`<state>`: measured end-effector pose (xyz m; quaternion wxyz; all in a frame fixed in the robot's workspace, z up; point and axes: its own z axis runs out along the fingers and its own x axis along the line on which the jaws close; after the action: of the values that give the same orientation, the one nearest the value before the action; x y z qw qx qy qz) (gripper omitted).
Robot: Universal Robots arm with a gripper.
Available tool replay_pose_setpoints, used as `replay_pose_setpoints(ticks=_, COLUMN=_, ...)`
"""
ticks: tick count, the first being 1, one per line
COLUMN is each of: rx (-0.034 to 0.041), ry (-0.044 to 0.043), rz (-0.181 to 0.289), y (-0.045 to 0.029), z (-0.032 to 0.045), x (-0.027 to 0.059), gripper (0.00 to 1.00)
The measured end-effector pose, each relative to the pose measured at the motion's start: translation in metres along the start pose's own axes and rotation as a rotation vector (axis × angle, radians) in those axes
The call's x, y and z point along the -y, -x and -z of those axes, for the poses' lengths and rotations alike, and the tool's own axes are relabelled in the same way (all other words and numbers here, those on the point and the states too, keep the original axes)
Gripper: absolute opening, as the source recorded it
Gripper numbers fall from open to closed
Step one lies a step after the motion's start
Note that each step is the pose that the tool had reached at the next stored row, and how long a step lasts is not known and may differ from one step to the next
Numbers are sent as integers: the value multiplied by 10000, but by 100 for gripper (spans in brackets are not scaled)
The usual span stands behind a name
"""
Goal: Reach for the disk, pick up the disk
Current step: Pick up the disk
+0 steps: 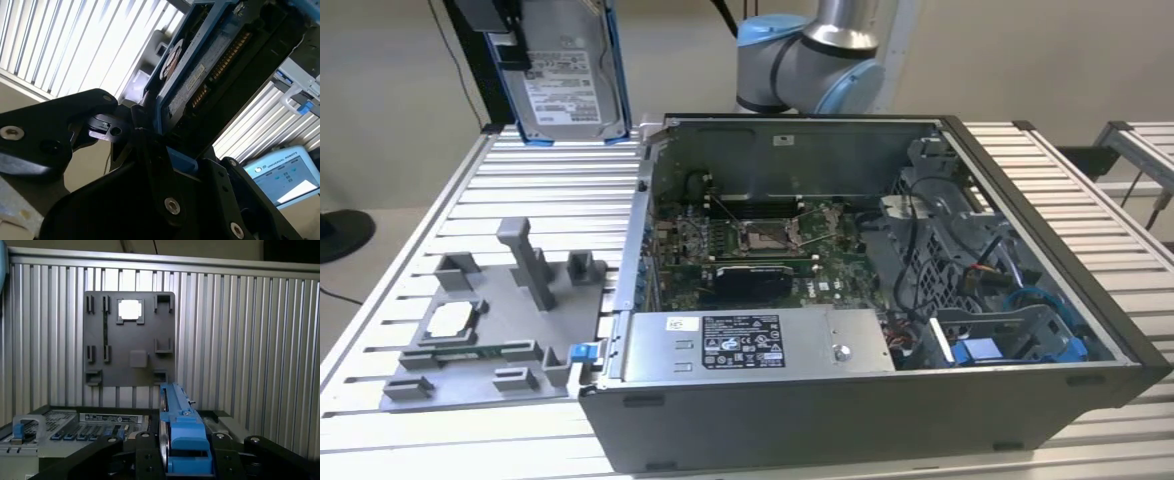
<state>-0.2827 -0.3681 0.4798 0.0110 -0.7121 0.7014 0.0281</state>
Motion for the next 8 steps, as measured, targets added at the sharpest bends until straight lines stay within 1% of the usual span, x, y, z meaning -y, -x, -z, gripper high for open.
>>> replay_pose_setpoints(ticks=8, rx=0, ry=8, rz=-1, y=-3, z=5, x=189, gripper=0)
